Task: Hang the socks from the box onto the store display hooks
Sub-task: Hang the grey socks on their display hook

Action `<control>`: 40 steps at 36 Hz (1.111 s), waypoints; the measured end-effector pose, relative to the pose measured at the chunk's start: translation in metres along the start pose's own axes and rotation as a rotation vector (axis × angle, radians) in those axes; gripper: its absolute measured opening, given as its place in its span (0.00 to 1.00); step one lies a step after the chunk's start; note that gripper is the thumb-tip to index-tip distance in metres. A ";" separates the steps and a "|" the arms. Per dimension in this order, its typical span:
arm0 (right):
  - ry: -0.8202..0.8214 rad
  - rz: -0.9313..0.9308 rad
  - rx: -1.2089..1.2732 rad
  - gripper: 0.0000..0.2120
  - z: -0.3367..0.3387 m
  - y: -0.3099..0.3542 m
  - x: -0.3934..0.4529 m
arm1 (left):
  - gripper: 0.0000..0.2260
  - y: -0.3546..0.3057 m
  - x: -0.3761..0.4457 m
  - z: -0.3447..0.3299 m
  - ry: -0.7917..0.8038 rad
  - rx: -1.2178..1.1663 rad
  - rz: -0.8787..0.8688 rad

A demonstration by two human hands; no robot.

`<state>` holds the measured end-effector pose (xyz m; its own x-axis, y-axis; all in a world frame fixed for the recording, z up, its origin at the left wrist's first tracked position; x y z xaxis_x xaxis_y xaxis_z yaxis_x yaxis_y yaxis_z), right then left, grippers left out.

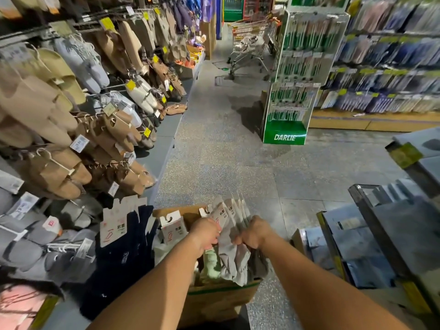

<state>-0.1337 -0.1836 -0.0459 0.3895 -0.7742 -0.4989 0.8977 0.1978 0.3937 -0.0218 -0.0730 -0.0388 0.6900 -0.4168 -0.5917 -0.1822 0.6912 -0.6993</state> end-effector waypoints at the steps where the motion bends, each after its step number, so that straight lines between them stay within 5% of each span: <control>1: -0.001 0.002 0.002 0.37 0.002 0.001 -0.002 | 0.15 0.000 0.002 0.000 0.035 0.023 0.003; 4: 0.043 0.024 0.033 0.36 0.010 0.004 -0.005 | 0.14 -0.003 0.002 0.004 0.112 -0.030 0.037; 7: 0.073 0.026 0.186 0.17 0.032 0.008 -0.009 | 0.05 0.000 0.011 0.011 0.036 -0.133 0.037; 8: 0.085 0.039 0.254 0.13 0.041 0.012 -0.010 | 0.09 0.000 0.012 0.013 0.029 -0.188 0.031; 12: 0.126 0.151 0.491 0.24 0.075 0.031 -0.015 | 0.37 -0.015 0.003 0.019 0.237 -0.438 0.048; 15: 0.119 0.275 0.425 0.28 0.085 0.056 -0.025 | 0.26 -0.036 -0.013 0.022 0.351 -0.693 -0.022; 17: 0.109 0.343 0.330 0.32 0.083 0.073 -0.034 | 0.17 -0.048 -0.022 0.024 0.285 -0.802 -0.121; 20: 0.086 0.419 0.367 0.40 0.072 0.086 -0.036 | 0.19 -0.053 -0.030 0.030 0.151 -0.892 -0.239; 28: 0.065 0.803 0.396 0.16 0.044 0.107 -0.102 | 0.12 -0.017 -0.085 0.087 -0.168 -0.940 -0.356; 35: 0.246 1.108 0.301 0.29 0.001 0.123 -0.178 | 0.12 0.052 -0.170 0.123 -0.462 -0.964 -0.359; 38: 0.349 1.161 0.286 0.28 -0.033 0.127 -0.223 | 0.08 0.098 -0.212 0.141 -0.600 -0.980 -0.368; 40: 0.383 1.208 0.286 0.23 -0.058 0.132 -0.259 | 0.14 0.126 -0.246 0.157 -0.756 -0.955 -0.347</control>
<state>-0.1042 0.0782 0.0909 0.9927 0.0320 0.1161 -0.1173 0.4747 0.8723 -0.1051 0.2094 0.0814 0.9720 0.1681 -0.1641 -0.1257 -0.2179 -0.9678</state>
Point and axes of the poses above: each hand's wrist, its own x-axis towards the middle knuckle, its own z-axis out of the back of the hand, y = z × x, the point moved 2 cm from there along x, towards the middle knuckle, and after that the axes turned 11 degrees about -y, right-handed, at the moved point
